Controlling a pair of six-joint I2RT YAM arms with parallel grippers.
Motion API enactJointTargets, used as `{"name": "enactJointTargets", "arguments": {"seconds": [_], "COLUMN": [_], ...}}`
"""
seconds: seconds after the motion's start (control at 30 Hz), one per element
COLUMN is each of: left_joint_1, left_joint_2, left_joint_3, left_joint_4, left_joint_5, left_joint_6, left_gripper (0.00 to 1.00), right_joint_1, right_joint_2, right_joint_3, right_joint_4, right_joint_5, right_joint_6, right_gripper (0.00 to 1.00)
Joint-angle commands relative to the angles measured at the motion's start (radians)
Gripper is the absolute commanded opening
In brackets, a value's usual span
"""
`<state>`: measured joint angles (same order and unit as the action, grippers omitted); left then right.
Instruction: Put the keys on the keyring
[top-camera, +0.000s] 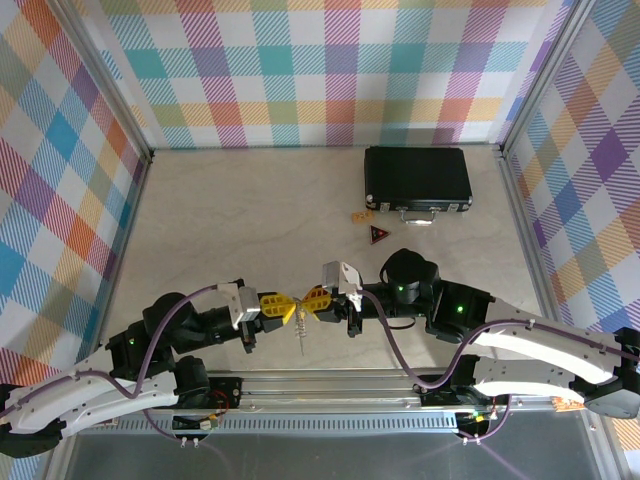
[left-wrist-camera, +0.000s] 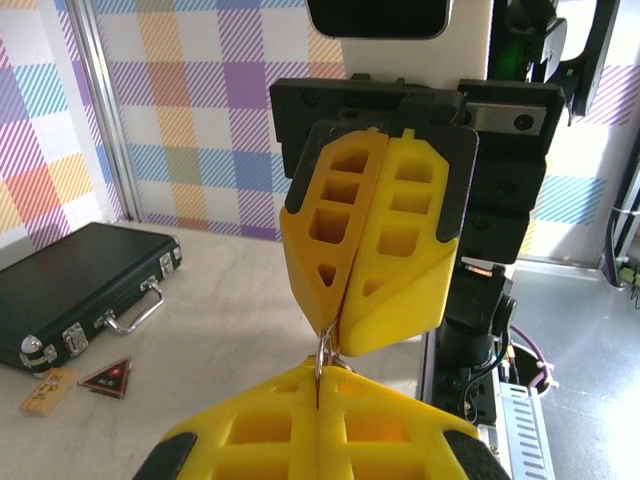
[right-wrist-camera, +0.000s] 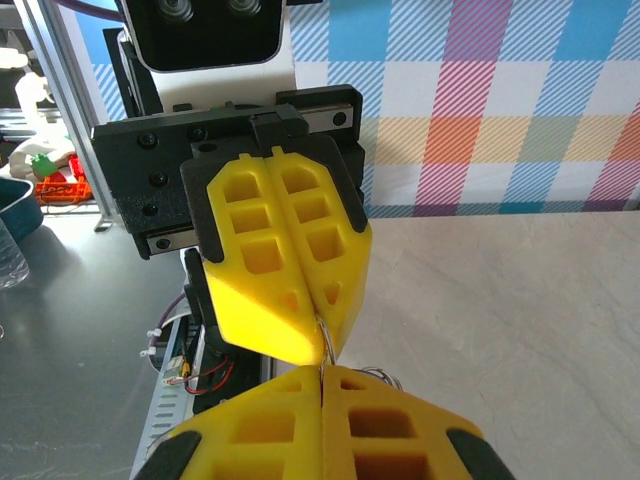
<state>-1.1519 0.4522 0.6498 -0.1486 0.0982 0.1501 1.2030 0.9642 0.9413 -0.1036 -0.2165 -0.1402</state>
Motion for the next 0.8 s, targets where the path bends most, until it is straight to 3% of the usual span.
{"name": "enactJointTargets", "arguments": {"seconds": [0.0,0.77], "left_joint_1": [-0.008,-0.009], "left_joint_2": [0.023,0.044], "left_joint_3": [0.027,0.069], "left_joint_4": [-0.011,-0.006], "left_joint_5": [-0.030,-0.055], "left_joint_6": [0.000,-0.036], "left_gripper": [0.00,0.00], "right_joint_1": [0.007,0.023], "right_joint_2": [0.002,-0.007], "right_joint_3": [0.013,-0.021], "right_joint_4": [0.041,-0.018], "right_joint_5": [-0.046,0.010], "right_joint_6": [-0.012,-0.109], "right_gripper": [0.00,0.00]}}
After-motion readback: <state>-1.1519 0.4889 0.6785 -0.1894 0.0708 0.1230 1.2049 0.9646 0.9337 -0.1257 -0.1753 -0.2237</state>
